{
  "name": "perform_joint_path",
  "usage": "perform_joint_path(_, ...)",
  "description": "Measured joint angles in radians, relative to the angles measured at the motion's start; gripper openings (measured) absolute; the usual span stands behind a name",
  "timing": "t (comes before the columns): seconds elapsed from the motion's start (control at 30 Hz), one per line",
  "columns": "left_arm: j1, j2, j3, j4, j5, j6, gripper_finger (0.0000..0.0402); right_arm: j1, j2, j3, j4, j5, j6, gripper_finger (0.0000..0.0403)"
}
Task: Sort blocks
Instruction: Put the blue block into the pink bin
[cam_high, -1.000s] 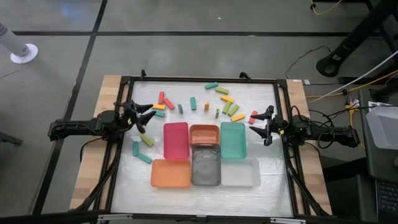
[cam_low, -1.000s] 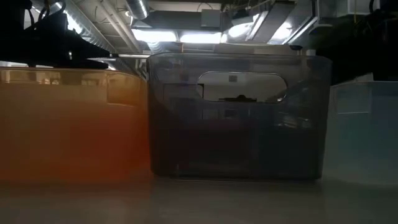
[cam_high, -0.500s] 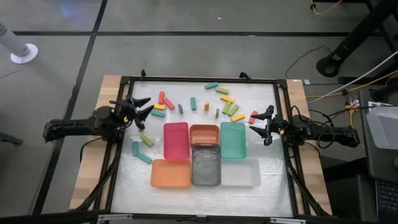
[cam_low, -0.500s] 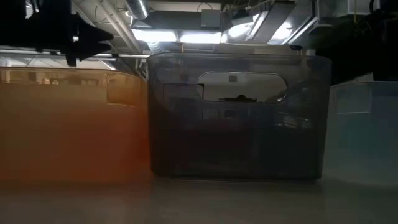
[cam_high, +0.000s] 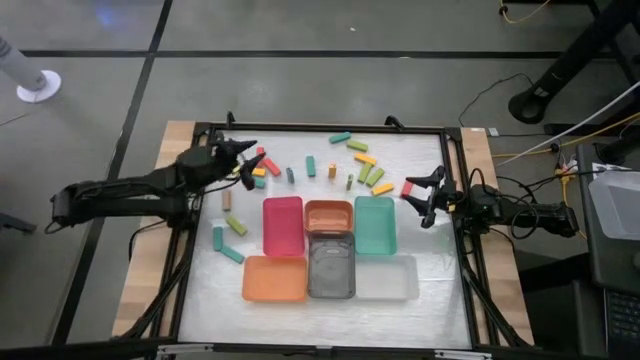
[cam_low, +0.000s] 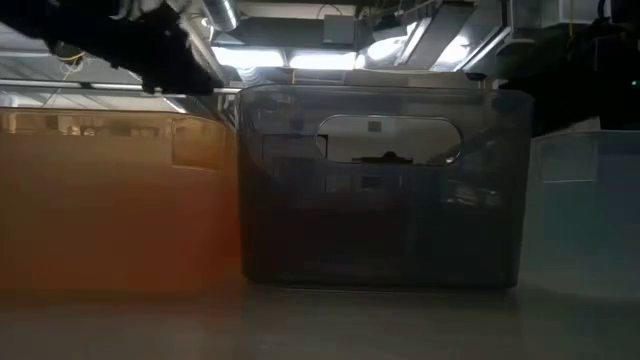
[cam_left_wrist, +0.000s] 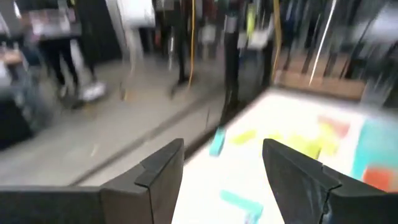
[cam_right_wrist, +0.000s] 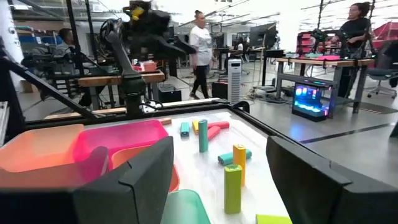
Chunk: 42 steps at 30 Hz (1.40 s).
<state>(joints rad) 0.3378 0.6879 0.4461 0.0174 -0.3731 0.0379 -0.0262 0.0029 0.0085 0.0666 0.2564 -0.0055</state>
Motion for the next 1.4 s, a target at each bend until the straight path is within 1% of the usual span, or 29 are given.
perform_joint_path(0.1,0.038,0.056,0.095,-0.281,0.023,-0.002,0.0208,0.000,0.000,0.000,-0.002,-0.012,0.000,0.0257)
perform_joint_path(0.2,0.069,0.092,0.160,-0.513,0.076,0.010,0.0208,0.000,0.000,0.000,-0.002,-0.013,0.000,0.0257)
perform_joint_path(0.27,0.086,0.108,0.175,-0.615,0.108,0.019,0.0208,0.000,0.000,0.000,-0.003,-0.013,0.000,0.0257)
perform_joint_path(0.33,0.100,0.118,0.172,-0.671,0.134,0.022,0.0208,0.000,0.000,0.000,-0.003,-0.013,0.000,0.0257)
perform_joint_path(0.43,0.119,0.143,0.169,-0.660,0.160,0.041,0.0208,0.000,0.000,0.000,-0.004,-0.013,0.000,0.0257)
perform_joint_path(0.57,0.143,0.206,0.169,-0.661,0.165,0.076,0.0208,0.000,0.000,0.000,-0.004,-0.013,0.000,0.0257)
perform_joint_path(0.97,0.168,0.517,0.169,-0.652,0.177,0.311,0.0208,0.000,0.000,0.000,-0.005,-0.013,0.000,0.0257)
perform_joint_path(1.23,0.168,0.652,0.169,-0.542,0.176,0.373,0.0208,0.000,0.000,0.000,-0.006,-0.013,0.000,0.0257)
perform_joint_path(1.4,0.169,0.714,0.172,-0.543,0.185,0.384,0.0208,0.000,0.000,0.000,-0.007,-0.013,0.000,0.0257)
